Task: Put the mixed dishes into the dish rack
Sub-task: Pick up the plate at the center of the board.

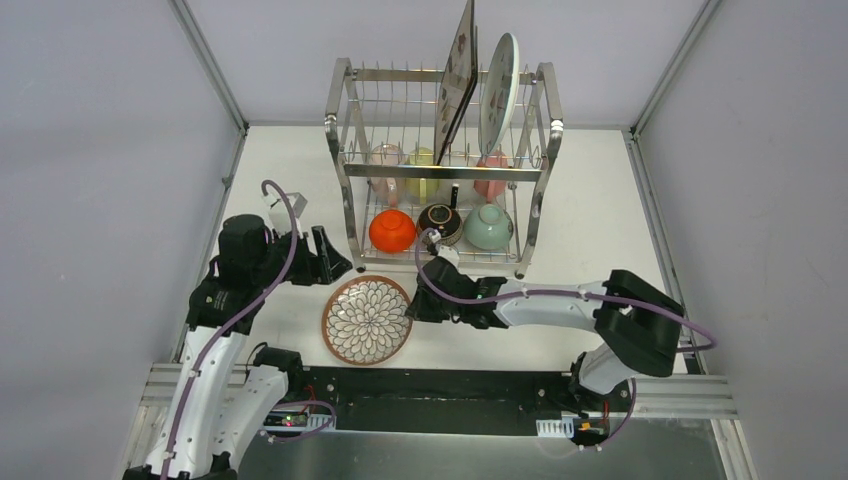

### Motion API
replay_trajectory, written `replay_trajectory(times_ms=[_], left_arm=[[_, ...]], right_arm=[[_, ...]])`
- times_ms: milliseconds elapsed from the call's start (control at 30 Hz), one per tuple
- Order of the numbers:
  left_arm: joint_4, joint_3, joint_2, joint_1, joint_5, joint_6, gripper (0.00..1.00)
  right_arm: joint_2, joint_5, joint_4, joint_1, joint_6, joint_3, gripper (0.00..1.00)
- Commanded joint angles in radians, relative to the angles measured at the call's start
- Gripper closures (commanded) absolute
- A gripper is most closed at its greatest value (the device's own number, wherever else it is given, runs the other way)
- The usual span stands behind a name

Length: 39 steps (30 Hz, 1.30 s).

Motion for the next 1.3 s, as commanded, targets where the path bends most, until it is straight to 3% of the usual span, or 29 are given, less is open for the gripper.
replay_trajectory(times_ms=[0,300,633,833,1000,1100,1267], left_arm=[[0.008,0.004,-0.048,-0.057,0.031,-0.057,0.34],[-0.023,-0.038,-0.069,-0.118,0.068,-0.058,0.29],[-0.015,-0.032,-0.047,-0.306,-0.028,-0.108,0.34],[0.003,-0.027,0.003,-0.500,-0.177,-0.102,0.34],[0.035,-0.010,0.156,-0.785,-0.397,-0.110,0.31],[0.102,0.008,0.227,-0.960,-0.529,-0.073,0.29],[0.247,-0.016,0.265,-1.123,-0.644,0.001,0.30]], right_arm=[[-0.146,0.015,-0.038,0.014,-0.005,0.016,1.00],[-0.337,-0.032,-0.166,0.015,0.046,-0.058,1.00],[-0.516,0.014,-0.286,0.015,0.125,-0.108,1.00],[-0.539,0.021,-0.305,0.015,0.161,-0.119,1.00],[-0.549,0.035,-0.318,0.015,0.184,-0.128,1.00],[-0.560,0.038,-0.309,0.015,0.207,-0.139,1.00],[-0.595,0.018,-0.267,0.014,0.273,-0.162,1.00]])
